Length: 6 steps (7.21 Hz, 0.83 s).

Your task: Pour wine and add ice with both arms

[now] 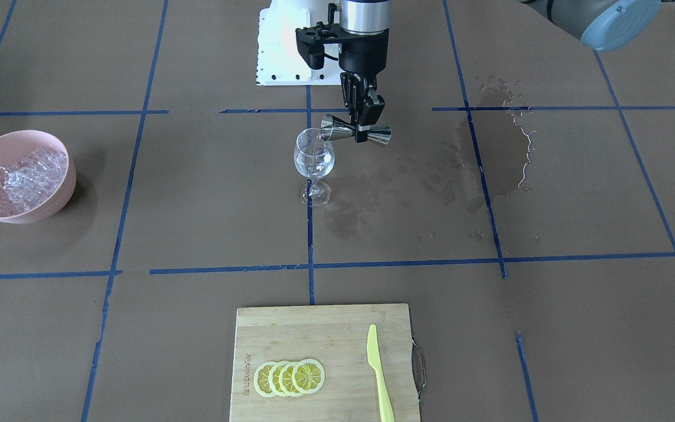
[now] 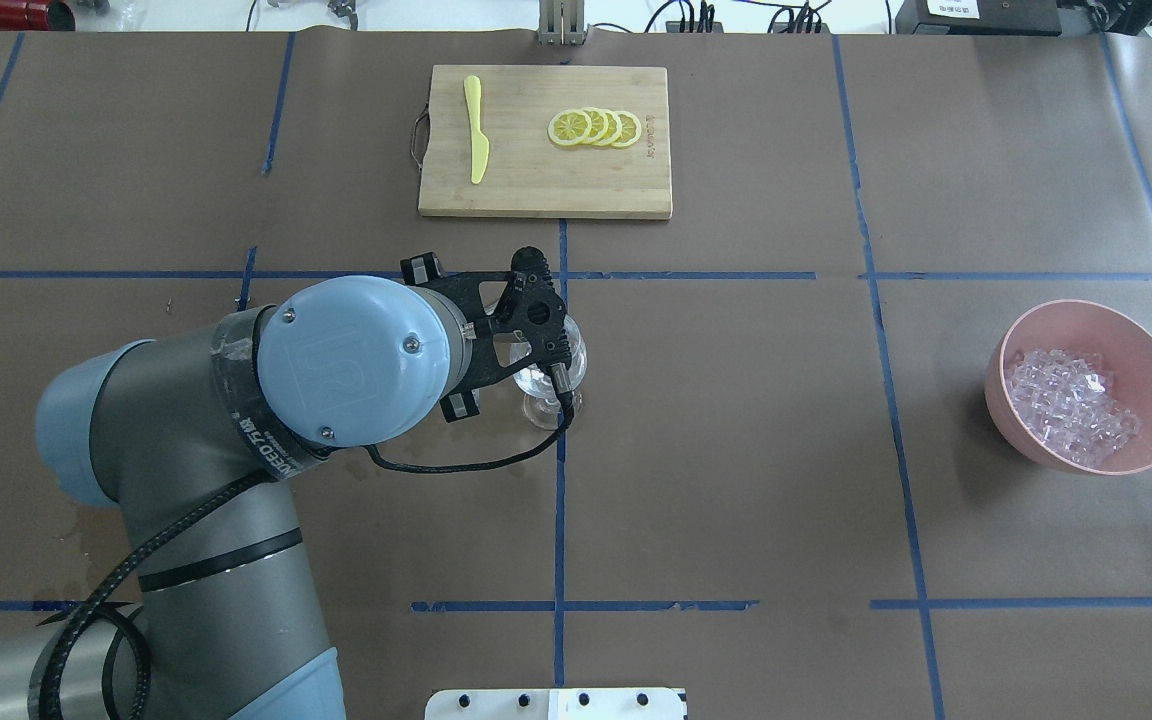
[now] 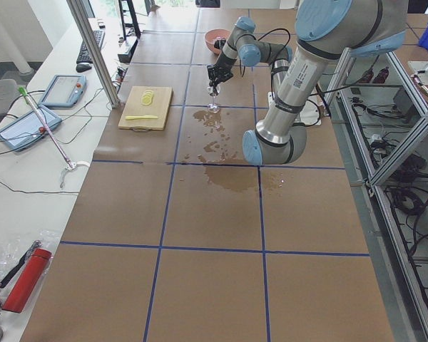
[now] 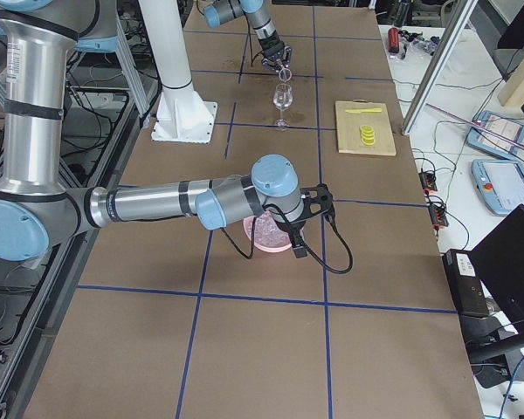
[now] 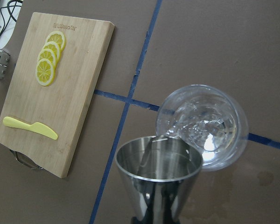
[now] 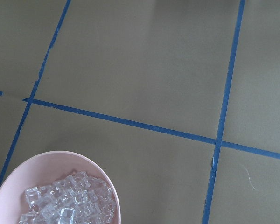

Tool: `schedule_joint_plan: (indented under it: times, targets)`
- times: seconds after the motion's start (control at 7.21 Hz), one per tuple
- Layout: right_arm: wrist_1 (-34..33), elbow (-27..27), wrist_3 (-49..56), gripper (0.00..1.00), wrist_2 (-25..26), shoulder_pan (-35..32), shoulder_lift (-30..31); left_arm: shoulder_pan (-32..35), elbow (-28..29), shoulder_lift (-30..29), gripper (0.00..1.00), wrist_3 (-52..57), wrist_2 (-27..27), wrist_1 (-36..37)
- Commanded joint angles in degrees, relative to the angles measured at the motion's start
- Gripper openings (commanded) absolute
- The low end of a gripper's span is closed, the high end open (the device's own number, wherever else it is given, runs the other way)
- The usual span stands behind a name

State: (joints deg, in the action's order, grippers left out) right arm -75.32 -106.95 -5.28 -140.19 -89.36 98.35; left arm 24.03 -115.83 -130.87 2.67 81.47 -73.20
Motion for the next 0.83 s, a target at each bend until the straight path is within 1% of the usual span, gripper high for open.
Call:
schedule_joint_plan:
  times: [0.0, 0.14, 0.28, 0.42, 0.69]
  targets:
    - [0.0, 0.2, 0.0, 1.00, 0.0, 0.0, 0.0, -0.3, 0.0, -3.0, 0.00, 4.5, -2.8, 6.2]
    - [0.0, 0.2, 0.0, 1.00, 0.0, 0.0, 0.0, -1.1, 0.4, -3.3, 0.00, 5.1, -4.4, 6.8]
    - [0.0, 0.2, 0.0, 1.00, 0.0, 0.0, 0.0, -1.7, 2.1, -3.9, 0.00, 6.6, -6.8, 7.0]
    - [0.0, 0.3, 0.0, 1.00, 0.0, 0.0, 0.0, -1.8, 2.5, -4.0, 0.00, 7.6, -7.2, 7.8]
    - [0.0, 0.4, 0.0, 1.00, 0.0, 0.0, 0.3, -4.4, 2.5, -5.1, 0.00, 9.7, -12.4, 10.8]
